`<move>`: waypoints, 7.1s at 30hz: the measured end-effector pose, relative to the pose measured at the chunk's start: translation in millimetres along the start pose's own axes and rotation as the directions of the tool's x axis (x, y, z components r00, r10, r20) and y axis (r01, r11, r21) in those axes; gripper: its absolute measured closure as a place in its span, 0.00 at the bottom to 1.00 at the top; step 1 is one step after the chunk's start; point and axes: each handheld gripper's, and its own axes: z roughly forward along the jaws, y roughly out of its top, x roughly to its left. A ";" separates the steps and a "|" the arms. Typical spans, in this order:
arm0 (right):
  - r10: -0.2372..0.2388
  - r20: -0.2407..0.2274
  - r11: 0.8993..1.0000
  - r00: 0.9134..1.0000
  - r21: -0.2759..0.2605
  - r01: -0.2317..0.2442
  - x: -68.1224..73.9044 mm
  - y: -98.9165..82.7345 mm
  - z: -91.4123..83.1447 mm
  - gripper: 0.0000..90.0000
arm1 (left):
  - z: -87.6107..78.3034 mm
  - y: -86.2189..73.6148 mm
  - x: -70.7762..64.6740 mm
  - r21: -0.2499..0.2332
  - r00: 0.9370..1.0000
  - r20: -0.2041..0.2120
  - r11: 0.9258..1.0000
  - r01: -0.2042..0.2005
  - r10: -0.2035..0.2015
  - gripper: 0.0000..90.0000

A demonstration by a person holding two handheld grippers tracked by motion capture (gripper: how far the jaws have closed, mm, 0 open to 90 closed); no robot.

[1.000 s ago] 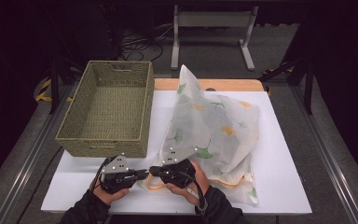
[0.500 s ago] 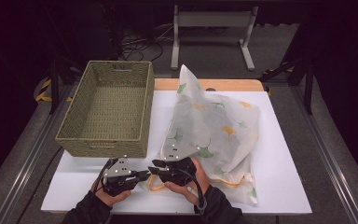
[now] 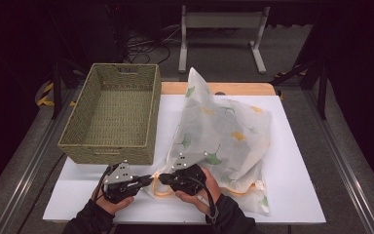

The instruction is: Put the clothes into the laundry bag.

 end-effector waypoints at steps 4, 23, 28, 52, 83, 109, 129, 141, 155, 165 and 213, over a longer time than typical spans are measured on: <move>0.059 0.065 0.998 0.996 -0.037 -0.056 -9.4 -0.8 -3.6 0.72 | 2.0 0.2 -4.5 0.006 0.999 0.029 1.000 -0.026 0.026 0.96; 0.086 -0.035 0.996 0.996 -0.028 -0.087 -3.7 -5.0 13.6 0.86 | 11.8 -4.1 -7.1 0.051 0.998 0.052 0.998 -0.021 0.018 0.95; 0.070 -0.026 0.997 0.997 -0.025 -0.071 -4.1 -5.8 16.1 0.90 | 14.2 -2.8 -7.7 0.059 0.999 0.050 0.998 -0.026 0.023 0.95; 0.054 -0.056 0.996 0.997 -0.069 -0.058 -8.7 -2.3 5.2 1.00 | 3.6 -1.1 0.5 -0.014 0.997 0.065 0.999 0.036 -0.035 0.96; -0.039 0.041 0.998 0.998 0.060 0.036 2.4 -5.8 9.9 0.81 | -4.8 1.5 -0.8 -0.075 0.996 0.079 0.996 0.042 -0.036 0.96; -0.086 0.059 0.993 0.995 0.090 0.080 5.9 -8.9 13.0 1.00 | -0.3 8.0 9.4 -0.035 0.998 0.059 0.999 0.025 -0.022 0.77; -0.081 0.040 0.992 0.996 0.100 0.077 4.8 -9.3 14.5 0.97 | 4.0 4.9 10.0 0.053 0.995 0.102 0.999 -0.002 -0.004 0.97; 0.017 -0.023 0.995 1.000 0.095 -0.015 1.1 -15.8 26.8 0.82 | 1.9 1.8 0.9 0.059 0.996 0.093 0.998 -0.019 0.014 0.98; 0.098 -0.024 0.994 0.995 0.061 -0.096 -2.4 -17.4 26.4 0.82 | 1.9 0.1 -1.1 0.073 0.996 0.085 0.996 -0.043 0.037 0.98; 0.025 -0.019 0.997 1.000 0.071 -0.023 3.4 -14.8 25.3 0.99 | 0.5 0.6 -1.0 0.086 0.996 0.066 0.995 -0.060 0.054 0.98; -0.013 0.002 0.997 1.000 0.070 0.013 2.4 -9.1 22.1 1.00 | -1.1 0.1 0.8 0.027 0.995 0.095 0.999 0.021 -0.023 0.98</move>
